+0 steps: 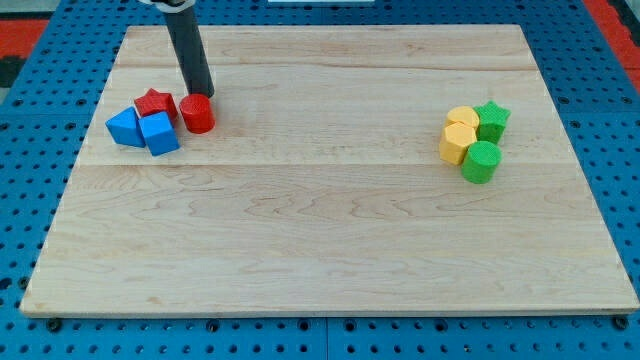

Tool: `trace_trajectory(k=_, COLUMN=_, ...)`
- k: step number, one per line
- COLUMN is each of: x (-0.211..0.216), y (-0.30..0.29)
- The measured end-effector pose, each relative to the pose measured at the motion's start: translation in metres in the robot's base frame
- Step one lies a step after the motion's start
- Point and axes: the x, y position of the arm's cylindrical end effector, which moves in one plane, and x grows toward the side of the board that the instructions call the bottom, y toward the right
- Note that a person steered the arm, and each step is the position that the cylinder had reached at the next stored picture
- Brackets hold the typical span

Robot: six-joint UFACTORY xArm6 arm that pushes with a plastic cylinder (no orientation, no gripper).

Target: Slide the green star closer to red circle

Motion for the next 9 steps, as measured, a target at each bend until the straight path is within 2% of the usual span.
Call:
trace_trajectory(k=1, x=-0.023, y=0.081)
trace_trajectory(k=2, x=-0.023, y=0.185)
trace_trajectory(k=3, x=-0.023, y=0.252)
trace_trajectory(k=5, x=-0.023, y=0.337)
trace_trajectory(k=8, x=-0.023, y=0.364)
trace_trajectory(k=9, x=-0.023, y=0.492)
